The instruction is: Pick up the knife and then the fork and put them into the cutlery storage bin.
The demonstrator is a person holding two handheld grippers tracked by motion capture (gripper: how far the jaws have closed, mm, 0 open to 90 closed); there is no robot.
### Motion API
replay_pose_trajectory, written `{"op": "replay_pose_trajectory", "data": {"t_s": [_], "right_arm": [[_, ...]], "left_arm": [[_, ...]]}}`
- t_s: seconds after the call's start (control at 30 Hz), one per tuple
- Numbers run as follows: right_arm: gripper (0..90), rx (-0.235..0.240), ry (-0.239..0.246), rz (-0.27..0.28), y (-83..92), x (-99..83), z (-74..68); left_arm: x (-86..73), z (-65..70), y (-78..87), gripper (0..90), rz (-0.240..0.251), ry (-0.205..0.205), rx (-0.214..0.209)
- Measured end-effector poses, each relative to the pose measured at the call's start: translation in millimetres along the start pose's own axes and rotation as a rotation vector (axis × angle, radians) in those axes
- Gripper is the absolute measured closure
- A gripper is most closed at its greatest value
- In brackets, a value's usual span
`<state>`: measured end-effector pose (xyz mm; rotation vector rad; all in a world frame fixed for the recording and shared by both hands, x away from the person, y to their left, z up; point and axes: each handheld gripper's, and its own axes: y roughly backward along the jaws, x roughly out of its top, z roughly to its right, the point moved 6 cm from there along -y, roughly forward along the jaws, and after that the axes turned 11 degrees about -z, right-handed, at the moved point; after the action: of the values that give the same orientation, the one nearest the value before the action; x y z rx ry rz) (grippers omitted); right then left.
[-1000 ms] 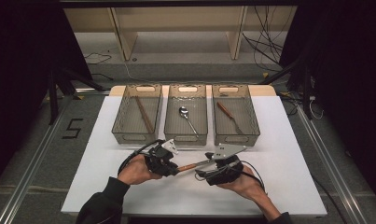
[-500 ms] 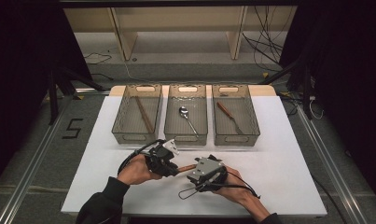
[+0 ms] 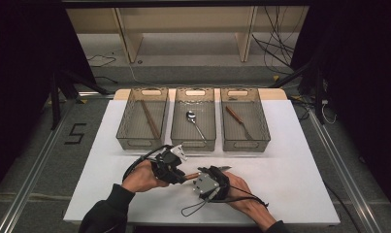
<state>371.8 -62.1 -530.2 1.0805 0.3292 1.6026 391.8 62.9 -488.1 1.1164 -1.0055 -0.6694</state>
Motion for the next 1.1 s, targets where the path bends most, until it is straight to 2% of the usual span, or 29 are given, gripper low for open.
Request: {"op": "replay_pose_trajectory", "data": {"t_s": [0.07, 0.13, 0.17, 0.27, 0.3, 0.37, 0.43, 0.47, 0.57, 0.67, 0.7, 0.8, 0.9, 1.0, 1.03, 1.1], "right_arm": [[56.6, -0.009, 0.008, 0.004, 0.4, 0.7, -0.1], [59.8, -0.042, 0.027, 0.009, 0.8, 1.7, 1.0], [61.4, -0.026, 0.018, 0.006, 1.4, 2.2, 0.0], [65.9, -0.062, 0.045, -0.003, 0.4, 2.5, -1.7], [67.3, -0.072, 0.067, 0.005, -0.4, 2.9, -1.6], [69.2, -0.088, 0.081, 0.003, -0.1, 2.8, -2.8], [70.5, -0.112, 0.152, -0.015, 1.5, 1.6, -1.4], [71.1, -0.125, 0.14, -0.009, 1.3, 2.4, -3.1], [72.8, -0.142, 0.155, -0.01, 2.3, 2.4, -4.9], [74.3, -0.161, 0.233, -0.014, 3.9, 2.6, -2.5], [75.0, -0.171, 0.198, -0.003, 3.8, 3.6, -4.8], [77.1, -0.188, 0.234, -0.007, 5.5, 3.8, -3.8], [79.5, -0.2, 0.221, -0.004, 7.6, 4.0, -4.2], [81.0, -0.214, 0.279, 0.004, 9.8, 5.2, -2.0], [81.3, -0.221, 0.263, 0.002, 11.6, 5.6, -1.5], [81.5, -0.226, 0.278, 0.01, 14.2, 6.8, 1.5]], "left_arm": [[0.2, 0.5, 0.3, 74.7, 0.002, 0.003, -0.003], [0.2, 1.0, 0.2, 74.7, -0.003, 0.007, -0.007], [0.3, 0.8, 0.5, 74.7, -0.002, 0.006, -0.007], [0.5, 1.6, 1.7, 74.6, -0.008, 0.006, -0.013], [0.7, 1.9, 1.9, 74.7, -0.007, 0.008, -0.012], [1.0, 2.6, 2.0, 74.6, 0.0, 0.019, -0.021], [0.6, 2.1, 2.2, 74.6, 0.001, 0.022, -0.026], [0.6, 2.0, 2.5, 74.6, 0.002, 0.026, -0.031], [0.7, 1.4, 4.1, 74.5, 0.012, 0.031, -0.04], [0.6, 0.8, 6.4, 74.4, 0.022, 0.031, -0.045], [0.6, 0.8, 7.0, 74.3, 0.025, 0.034, -0.048], [1.3, -0.1, 9.1, 73.9, 0.049, 0.043, -0.052], [1.9, -1.6, 12.7, 72.7, 0.072, 0.049, -0.048], [3.4, -2.2, 18.0, 72.0, 0.113, 0.053, -0.042], [3.9, -2.7, 20.1, 71.2, 0.126, 0.058, -0.049], [4.1, -3.3, 24.1, 65.6, 0.151, 0.069, -0.059]]}}
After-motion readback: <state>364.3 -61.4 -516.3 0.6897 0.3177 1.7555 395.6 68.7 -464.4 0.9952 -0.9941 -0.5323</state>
